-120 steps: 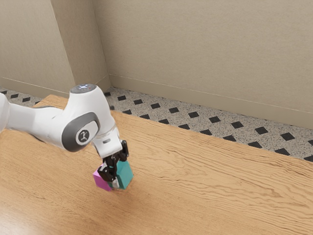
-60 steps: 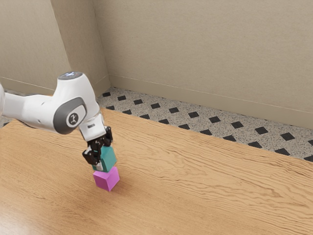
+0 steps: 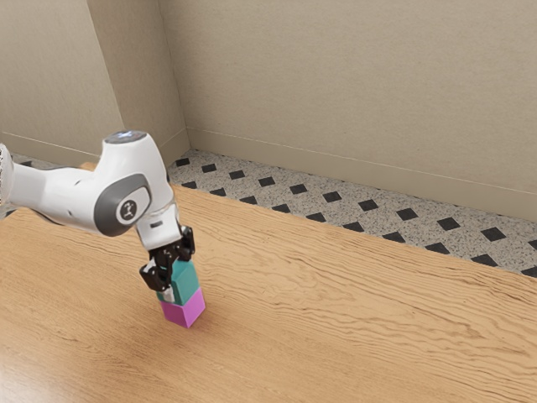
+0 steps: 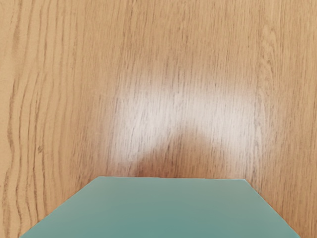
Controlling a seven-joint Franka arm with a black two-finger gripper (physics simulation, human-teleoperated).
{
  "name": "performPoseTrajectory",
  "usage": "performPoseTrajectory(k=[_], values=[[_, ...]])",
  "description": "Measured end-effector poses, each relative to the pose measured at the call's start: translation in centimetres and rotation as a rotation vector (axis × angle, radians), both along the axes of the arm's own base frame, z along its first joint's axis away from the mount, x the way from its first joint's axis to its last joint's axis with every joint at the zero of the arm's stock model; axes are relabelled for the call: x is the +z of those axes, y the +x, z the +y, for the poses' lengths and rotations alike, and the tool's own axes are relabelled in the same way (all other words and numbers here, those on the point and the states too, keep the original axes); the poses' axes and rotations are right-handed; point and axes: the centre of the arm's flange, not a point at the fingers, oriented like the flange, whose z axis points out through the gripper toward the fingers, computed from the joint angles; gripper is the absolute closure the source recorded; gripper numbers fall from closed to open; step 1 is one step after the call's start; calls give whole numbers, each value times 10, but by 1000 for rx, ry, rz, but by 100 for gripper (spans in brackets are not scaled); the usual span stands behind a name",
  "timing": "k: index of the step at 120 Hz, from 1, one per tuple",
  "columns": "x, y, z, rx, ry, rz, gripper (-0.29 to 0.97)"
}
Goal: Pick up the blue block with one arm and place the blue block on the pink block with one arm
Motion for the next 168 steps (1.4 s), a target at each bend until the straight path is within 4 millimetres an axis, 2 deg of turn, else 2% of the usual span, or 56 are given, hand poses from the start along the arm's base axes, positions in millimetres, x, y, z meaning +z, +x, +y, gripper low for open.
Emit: performPoseTrajectory(k=[62,94,100,108,116,131,139,143,149,161,168], values=[[-2,7,26,-5,-3,-8,33],[-6,6,30,-20,-2,1,12],[1,5,27,-27,-1,-8,10],[32,-1,13,-46,-4,-41,7],[79,-9,-14,-82,-20,-75,5],[213,11,-34,-65,-33,-148,3],[258,21,-35,-6,-19,-131,2],[270,25,-35,35,-3,-108,2],[273,34,-30,112,25,-64,1],[266,42,17,354,69,12,1],[272,40,31,465,82,24,1]])
